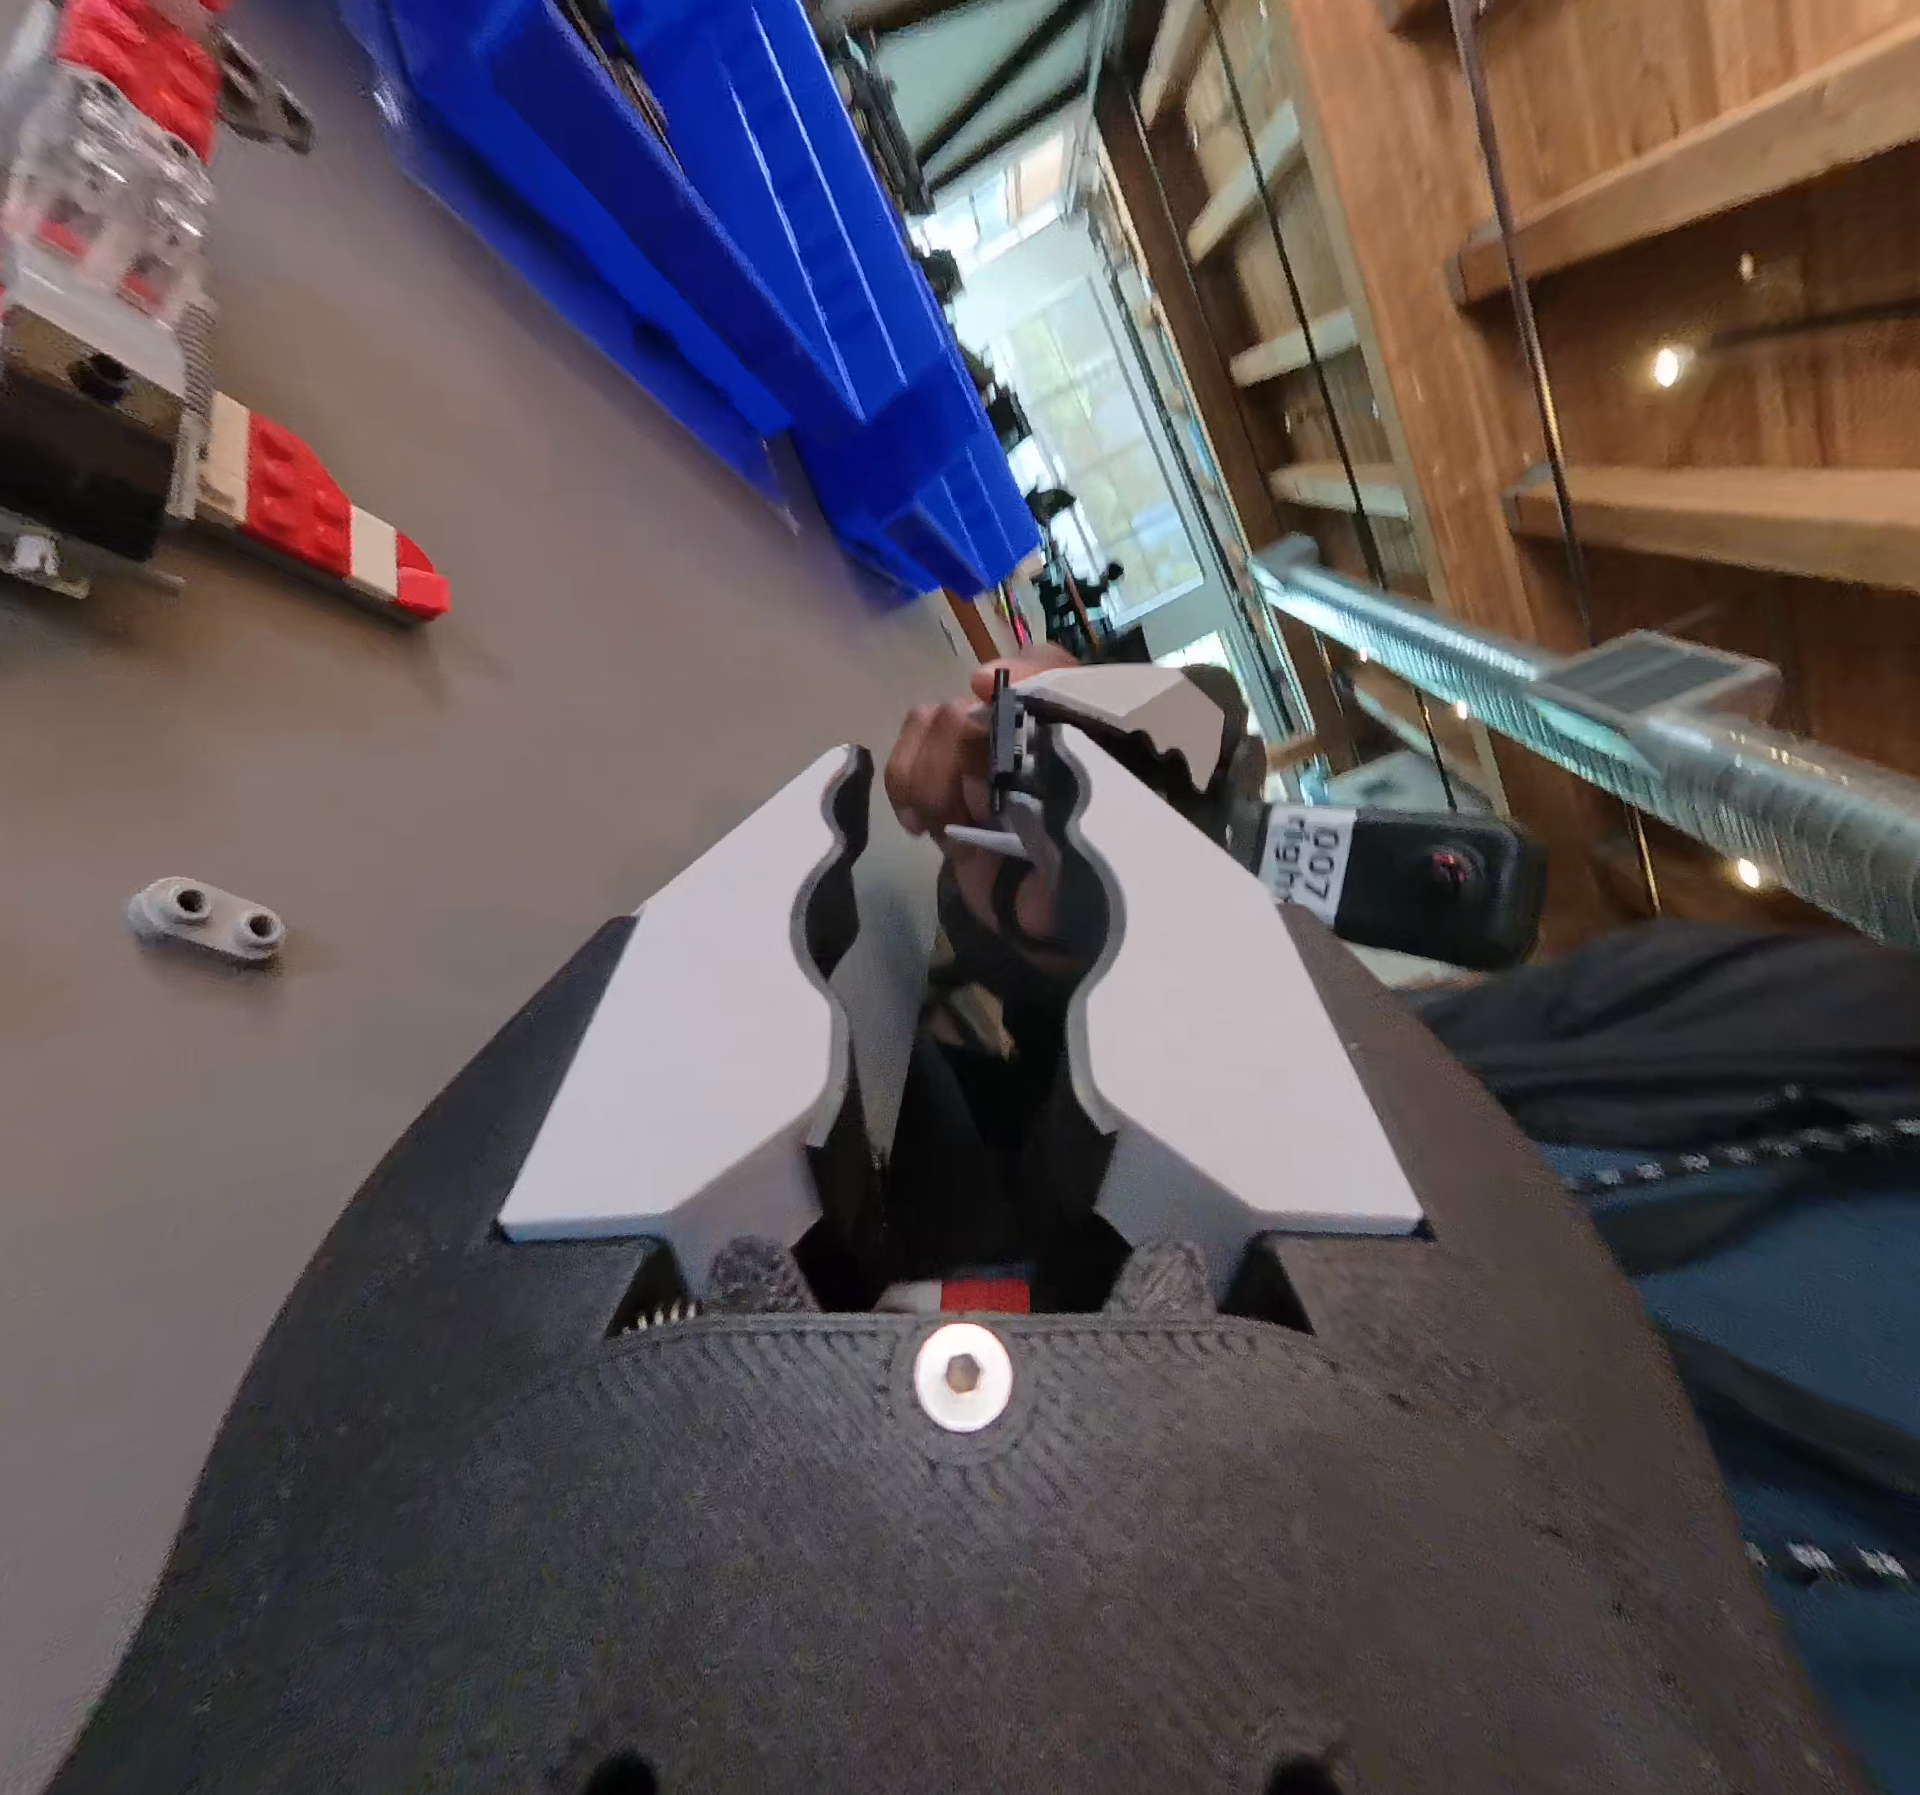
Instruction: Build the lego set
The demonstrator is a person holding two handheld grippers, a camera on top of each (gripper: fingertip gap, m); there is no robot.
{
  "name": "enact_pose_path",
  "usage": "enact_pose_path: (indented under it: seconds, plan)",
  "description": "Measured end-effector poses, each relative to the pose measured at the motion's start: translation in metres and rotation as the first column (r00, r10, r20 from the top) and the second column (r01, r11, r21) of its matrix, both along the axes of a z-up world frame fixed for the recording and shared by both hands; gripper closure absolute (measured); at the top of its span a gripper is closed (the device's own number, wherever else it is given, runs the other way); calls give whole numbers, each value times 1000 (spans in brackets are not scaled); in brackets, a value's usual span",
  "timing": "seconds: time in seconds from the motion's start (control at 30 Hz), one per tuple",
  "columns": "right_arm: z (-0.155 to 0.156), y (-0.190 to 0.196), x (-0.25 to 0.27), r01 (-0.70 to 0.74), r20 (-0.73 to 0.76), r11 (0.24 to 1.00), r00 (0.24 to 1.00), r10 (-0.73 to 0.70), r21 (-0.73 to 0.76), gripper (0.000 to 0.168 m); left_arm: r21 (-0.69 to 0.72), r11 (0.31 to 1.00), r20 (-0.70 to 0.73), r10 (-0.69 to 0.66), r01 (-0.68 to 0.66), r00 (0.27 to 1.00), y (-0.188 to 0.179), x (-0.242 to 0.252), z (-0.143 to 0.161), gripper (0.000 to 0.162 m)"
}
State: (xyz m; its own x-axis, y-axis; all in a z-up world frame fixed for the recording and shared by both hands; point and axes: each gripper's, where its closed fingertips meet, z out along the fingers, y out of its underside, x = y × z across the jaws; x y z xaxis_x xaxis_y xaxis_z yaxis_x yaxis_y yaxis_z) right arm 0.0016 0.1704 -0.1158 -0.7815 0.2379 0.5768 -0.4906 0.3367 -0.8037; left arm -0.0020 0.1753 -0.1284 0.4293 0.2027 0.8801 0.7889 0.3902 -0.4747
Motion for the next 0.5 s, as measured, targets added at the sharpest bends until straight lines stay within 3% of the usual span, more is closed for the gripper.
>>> enact_pose_path:
  seconds: [0.2, 0.33, 0.5]
  plan:
    - [1, 1, -13, 125, 37, 992, 992, -124, -25, 152, 110, 980, 26, 167, -169, 986, 3, -14, 14, 125]
    - [1, 0, -16, 167, 80, 985, 983, -163, -38, 153, 200, 941, 112, 256, -274, 960, -2, -20, 14, 145]
    - [-3, -2, -16, 196, 85, 980, 977, -193, -22, 153, 243, 915, 193, 280, -322, 940, 2, -20, 7, 149]
